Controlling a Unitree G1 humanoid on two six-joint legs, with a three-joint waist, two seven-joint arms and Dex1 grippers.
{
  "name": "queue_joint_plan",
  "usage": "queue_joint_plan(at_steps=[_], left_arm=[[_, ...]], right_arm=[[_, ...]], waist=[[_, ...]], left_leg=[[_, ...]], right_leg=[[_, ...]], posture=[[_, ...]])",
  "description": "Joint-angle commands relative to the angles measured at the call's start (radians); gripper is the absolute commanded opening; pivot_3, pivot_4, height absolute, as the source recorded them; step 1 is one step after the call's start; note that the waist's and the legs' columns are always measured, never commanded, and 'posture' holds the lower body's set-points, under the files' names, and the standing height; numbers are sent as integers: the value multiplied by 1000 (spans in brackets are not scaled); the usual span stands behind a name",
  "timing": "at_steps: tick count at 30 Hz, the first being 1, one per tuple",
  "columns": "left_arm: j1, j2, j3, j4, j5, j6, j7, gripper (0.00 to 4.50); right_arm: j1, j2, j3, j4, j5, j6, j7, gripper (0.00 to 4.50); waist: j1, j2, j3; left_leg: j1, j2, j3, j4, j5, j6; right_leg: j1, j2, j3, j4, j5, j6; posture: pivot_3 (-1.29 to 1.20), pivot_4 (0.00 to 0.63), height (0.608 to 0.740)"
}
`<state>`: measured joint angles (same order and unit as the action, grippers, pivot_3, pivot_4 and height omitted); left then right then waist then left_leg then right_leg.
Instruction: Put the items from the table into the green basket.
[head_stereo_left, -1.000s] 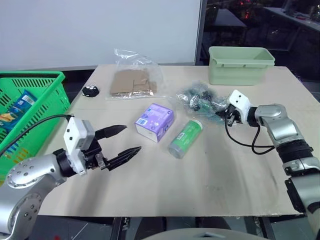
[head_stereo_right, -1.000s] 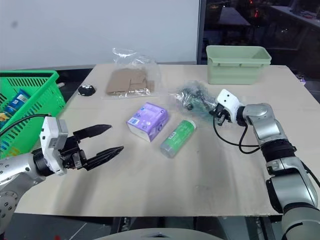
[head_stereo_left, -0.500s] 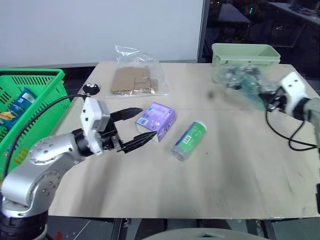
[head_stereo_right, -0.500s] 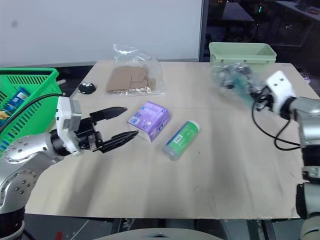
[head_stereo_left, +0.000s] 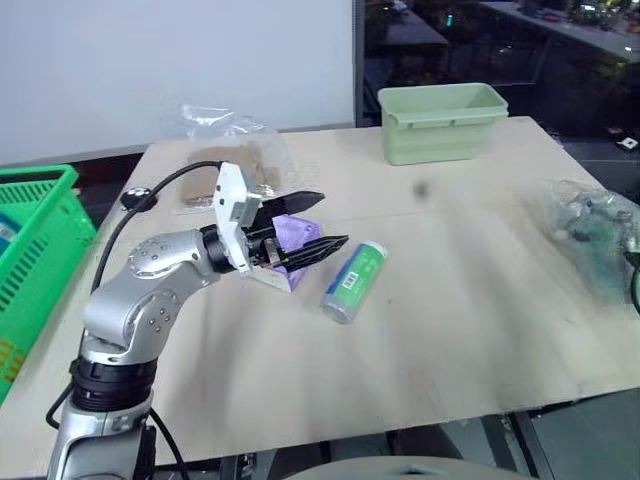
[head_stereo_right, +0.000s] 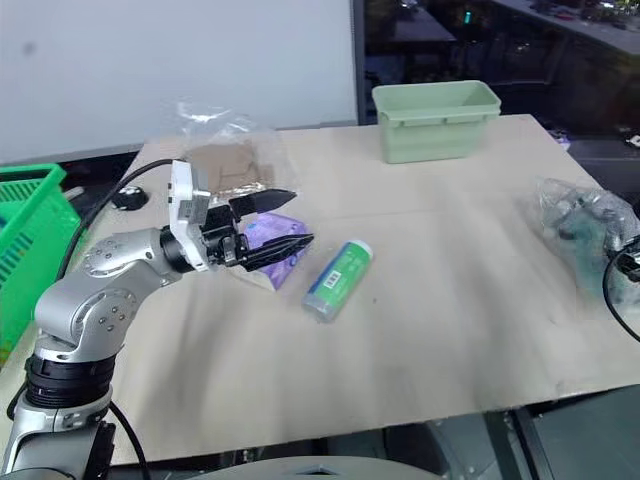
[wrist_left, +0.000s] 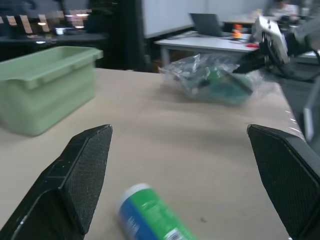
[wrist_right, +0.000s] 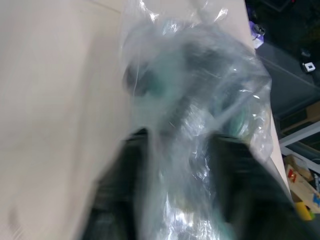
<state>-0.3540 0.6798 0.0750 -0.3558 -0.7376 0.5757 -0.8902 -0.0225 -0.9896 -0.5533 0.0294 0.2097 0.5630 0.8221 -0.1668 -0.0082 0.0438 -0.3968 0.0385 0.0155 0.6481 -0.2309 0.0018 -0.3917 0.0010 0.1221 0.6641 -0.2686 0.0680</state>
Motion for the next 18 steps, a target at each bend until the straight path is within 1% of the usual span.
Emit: queue_joint_plan(at_steps=[1, 2, 4, 7, 9, 11, 13, 15, 16, 18], left_arm=[[-19, 5, 12, 2, 12, -23, -22, 4500], [-18, 5, 11, 2, 16, -23, -24, 4500], [-9, 6, 6, -8, 20, -16, -22, 4500], [5, 3, -21, -30, 50, 12, 16, 4500], [18, 0, -61, -56, 85, 44, 59, 4500], [31, 3, -108, -76, 138, 82, 116, 4500], [42, 12, -168, -120, 194, 184, 212, 4500], [46, -30, -159, -161, 172, 312, 319, 4500], [52, -51, -148, -183, 161, 360, 362, 4500], [68, -62, -150, -223, 166, 424, 409, 4500]], right_arm=[[11, -44, -78, -96, 61, 37, 49, 3959], [16, -51, -86, -111, 73, 49, 59, 4443], [8, -66, -104, -140, 100, 62, 78, 4480], [-65, -66, -115, -181, 177, 82, 80, 4480], [-126, -32, -115, -226, 257, 107, 68, 4480], [-148, 17, -122, -298, 374, 155, 84, 4480], [-112, 85, -116, -389, 479, 158, 123, 4480], [-47, 107, -78, -458, 499, 174, 126, 4480], [11, 109, -58, -490, 499, 175, 148, 4480], [113, 111, -35, -536, 496, 144, 202, 4480]], waist=[[-16, 0, 0], [-25, 0, 0], [-37, -1, 0], [-52, -1, 1], [-61, -1, 1], [-64, -3, 1], [-63, -7, 0], [-58, -8, 0], [-52, -8, 0], [-38, -9, 0]], left_leg=[[0, 0, 0, 1, 0, 0], [0, 0, 0, 1, 0, 0], [1, 0, -1, 2, 0, 0], [3, 0, -1, 3, 0, 0], [3, 0, -1, 2, 0, 0], [3, 0, -3, 2, 0, 0], [2, 0, -5, 2, 0, 0], [0, 0, -10, 1, 0, 0], [-2, -1, -11, 1, 0, 0], [-2, -1, -13, 2, 0, 0]], right_leg=[[1, 0, 0, 0, 0, 0], [1, 0, 0, 0, 0, 1], [3, 0, 0, -1, 0, 1], [5, 0, 0, -2, 0, 0], [5, 0, 0, -1, 0, 1], [6, 0, -1, -1, 1, 2], [6, 1, -2, -2, 1, 2], [6, 1, -7, -2, 1, 2], [5, 0, -8, -2, 1, 2], [6, -1, -10, -2, 0, 4]], posture=[[-177, 0, 740], [-177, 0, 740], [-178, 0, 740], [-178, 0, 740], [-178, 0, 740], [-176, 0, 740], [-179, 0, 740], [-183, 0, 740], [-180, 0, 740], [-176, 0, 740]])
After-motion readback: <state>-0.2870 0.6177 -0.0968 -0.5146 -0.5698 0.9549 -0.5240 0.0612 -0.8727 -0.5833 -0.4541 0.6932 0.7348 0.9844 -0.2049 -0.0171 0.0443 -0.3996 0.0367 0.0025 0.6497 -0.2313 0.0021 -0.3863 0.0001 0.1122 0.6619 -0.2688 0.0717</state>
